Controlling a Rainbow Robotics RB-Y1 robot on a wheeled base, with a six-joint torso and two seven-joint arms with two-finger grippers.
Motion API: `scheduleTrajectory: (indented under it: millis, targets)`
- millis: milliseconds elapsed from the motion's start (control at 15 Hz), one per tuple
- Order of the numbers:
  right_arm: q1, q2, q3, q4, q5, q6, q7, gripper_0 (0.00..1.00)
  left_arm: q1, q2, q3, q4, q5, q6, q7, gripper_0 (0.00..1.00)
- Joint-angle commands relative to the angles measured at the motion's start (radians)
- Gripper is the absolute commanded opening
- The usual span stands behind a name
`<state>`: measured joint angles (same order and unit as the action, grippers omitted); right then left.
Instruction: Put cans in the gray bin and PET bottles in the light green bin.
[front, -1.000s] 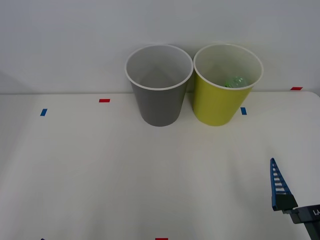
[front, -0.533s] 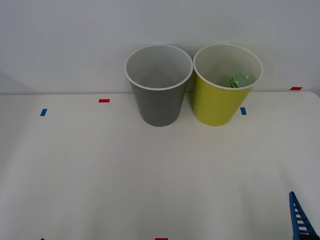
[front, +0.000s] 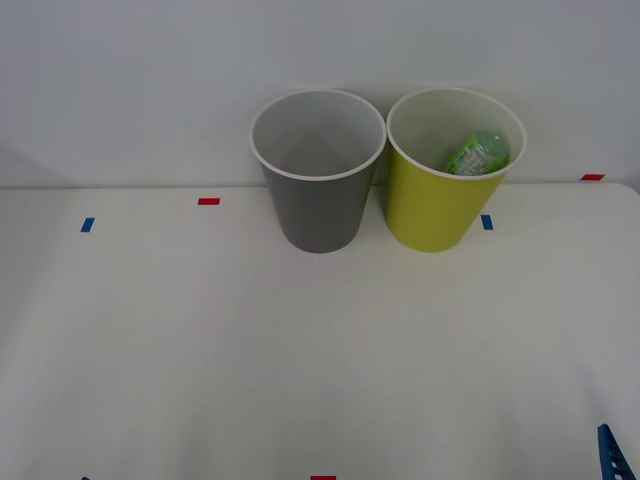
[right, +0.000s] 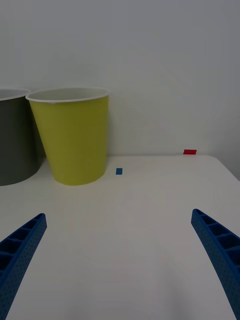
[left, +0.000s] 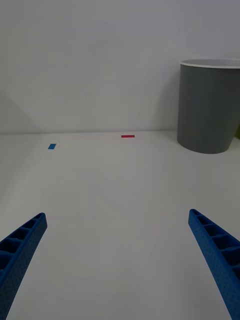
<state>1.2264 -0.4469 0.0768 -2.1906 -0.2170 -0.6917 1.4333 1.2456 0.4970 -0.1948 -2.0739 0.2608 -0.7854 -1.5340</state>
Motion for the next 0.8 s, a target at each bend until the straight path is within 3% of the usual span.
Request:
scheduleTrajectory:
  millis: [67, 800]
  targets:
    - [0.015, 0.002, 0.003, 0.000, 0.001, -0.002, -0.001, 1.00, 0.000, 0.000, 0.000, 0.000, 0.000, 0.000, 0.000, 0.98]
    - [0.015, 0.002, 0.003, 0.000, 0.001, -0.002, -0.001, 1.00, 0.000, 0.000, 0.000, 0.000, 0.000, 0.000, 0.000, 0.97]
